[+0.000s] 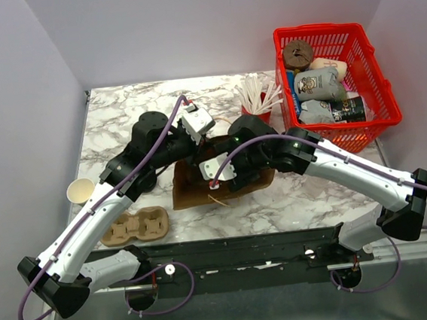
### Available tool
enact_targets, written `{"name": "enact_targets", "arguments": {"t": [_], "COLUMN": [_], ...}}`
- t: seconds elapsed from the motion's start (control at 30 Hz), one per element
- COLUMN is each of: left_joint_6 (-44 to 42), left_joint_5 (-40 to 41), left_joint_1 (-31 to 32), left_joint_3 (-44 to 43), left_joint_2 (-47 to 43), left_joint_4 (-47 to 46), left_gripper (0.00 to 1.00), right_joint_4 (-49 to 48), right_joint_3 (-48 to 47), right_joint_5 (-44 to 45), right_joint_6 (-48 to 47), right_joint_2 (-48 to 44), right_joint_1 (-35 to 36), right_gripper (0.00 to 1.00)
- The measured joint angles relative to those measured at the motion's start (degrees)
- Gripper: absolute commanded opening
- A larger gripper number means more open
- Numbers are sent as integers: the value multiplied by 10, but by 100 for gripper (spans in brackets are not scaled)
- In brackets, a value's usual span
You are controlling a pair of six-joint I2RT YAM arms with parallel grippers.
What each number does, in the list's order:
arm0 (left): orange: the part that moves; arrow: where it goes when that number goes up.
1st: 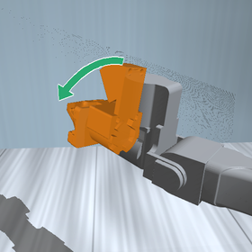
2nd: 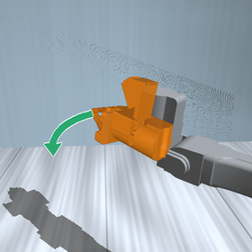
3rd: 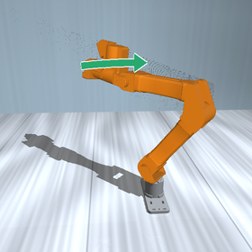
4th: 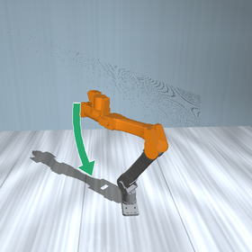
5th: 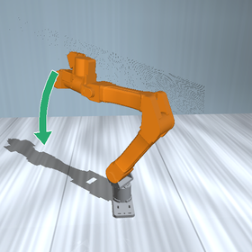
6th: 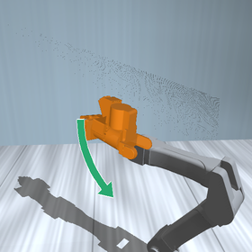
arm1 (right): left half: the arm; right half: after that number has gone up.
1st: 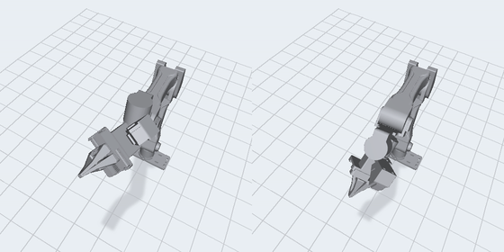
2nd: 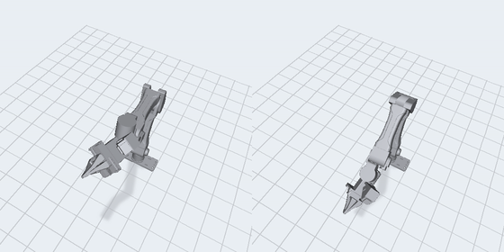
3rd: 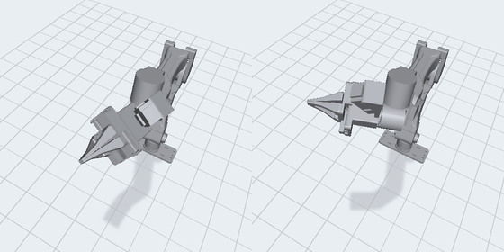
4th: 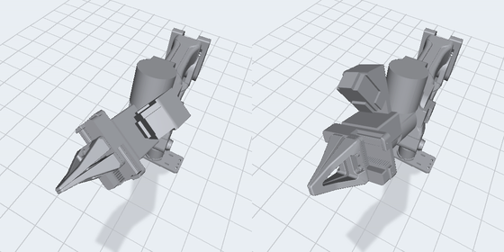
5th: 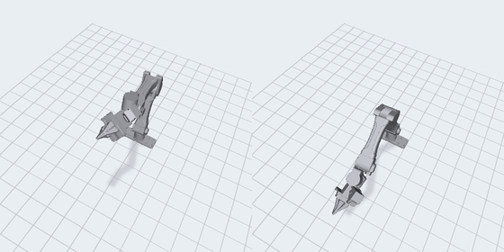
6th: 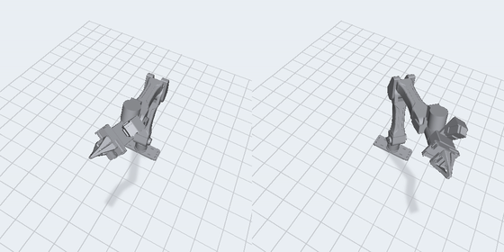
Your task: Pack the takeout coffee
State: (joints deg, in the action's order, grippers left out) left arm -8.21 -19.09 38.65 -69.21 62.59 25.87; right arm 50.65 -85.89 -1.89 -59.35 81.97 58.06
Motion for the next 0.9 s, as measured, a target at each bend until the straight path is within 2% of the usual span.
{"name": "enact_targets", "arguments": {"t": [0.53,0.9], "left_joint_6": [17,31], "left_joint_5": [-2,-12], "left_joint_1": [0,0], "left_joint_3": [-1,-1], "left_joint_2": [0,0], "left_joint_4": [1,-1], "left_gripper": [0,0], "right_joint_4": [17,-1], "right_joint_3": [19,27], "right_joint_5": [91,105], "right_joint_6": [25,27], "right_joint_2": [38,44], "right_joint_1": [0,0], "right_gripper": [1,1]}}
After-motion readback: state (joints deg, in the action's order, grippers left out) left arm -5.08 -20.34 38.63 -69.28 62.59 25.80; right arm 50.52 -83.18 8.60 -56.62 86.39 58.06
